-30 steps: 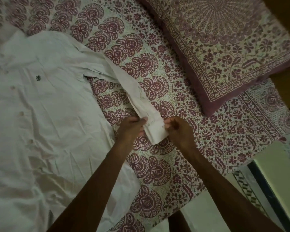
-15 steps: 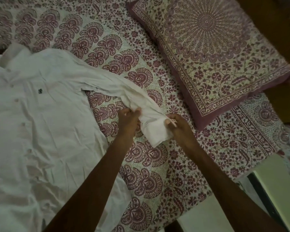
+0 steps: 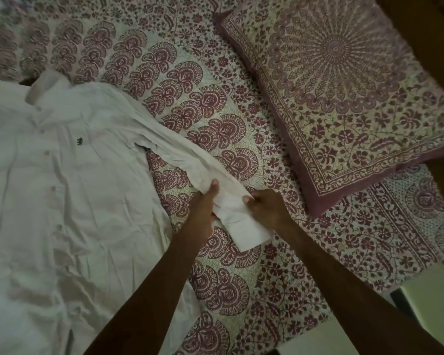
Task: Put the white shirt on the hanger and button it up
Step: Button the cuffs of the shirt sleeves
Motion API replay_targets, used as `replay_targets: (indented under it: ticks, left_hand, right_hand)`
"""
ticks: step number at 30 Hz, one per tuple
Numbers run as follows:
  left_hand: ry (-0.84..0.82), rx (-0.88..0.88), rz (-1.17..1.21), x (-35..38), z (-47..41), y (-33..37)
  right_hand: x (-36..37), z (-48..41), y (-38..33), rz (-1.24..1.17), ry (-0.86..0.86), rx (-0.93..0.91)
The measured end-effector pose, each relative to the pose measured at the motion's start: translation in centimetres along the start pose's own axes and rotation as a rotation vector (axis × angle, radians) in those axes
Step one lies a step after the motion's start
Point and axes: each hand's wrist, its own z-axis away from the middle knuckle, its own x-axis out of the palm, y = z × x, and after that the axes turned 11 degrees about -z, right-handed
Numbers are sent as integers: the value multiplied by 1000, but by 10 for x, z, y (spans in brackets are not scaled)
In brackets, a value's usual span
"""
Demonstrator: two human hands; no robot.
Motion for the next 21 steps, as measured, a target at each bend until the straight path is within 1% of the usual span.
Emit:
replay_targets:
  ticks: [2,3,5,7,8,10,12,13,15,16,17,21]
  left_hand:
    - [125,-23,54,-10,-3,6]
    - [160,-55,86,-14,-4,9]
    - [170,-105,64,-19,-4,14]
    - [124,-123,-107,-20,1,17]
    - [99,-123,-186,-19,5,18]
    - [39,-81,-260,-20,12,20]
    - [-35,-48,-322,-25,17,25]
    - [-60,-51,-406,-28,17,27]
    - [-64,-34,-682,-39,13,36]
    - [-38,-13,-773,-45,10,41]
    - [4,14,-794,-53,9,48]
    - [238,115,-623,-92,8,77]
  right_hand:
    - [-3,-3,-7,14,37,20]
    - [-5,-2,-9,64,73,25]
    - [-4,2,-13,212,188,28]
    - [-1,5,-13,304,280,2]
    - [-1,5,-12,347,293,-6]
    - [-1,3,-14,430,257,10]
    - [1,-3,-20,417,207,1]
    - [4,-7,-23,407,198,-30]
    - [12,-15,-39,447,205,-125]
    - [17,-20,-47,466,200,-166]
    - [22,-26,-61,465,188,-209]
    - [45,-45,-112,394,164,-370]
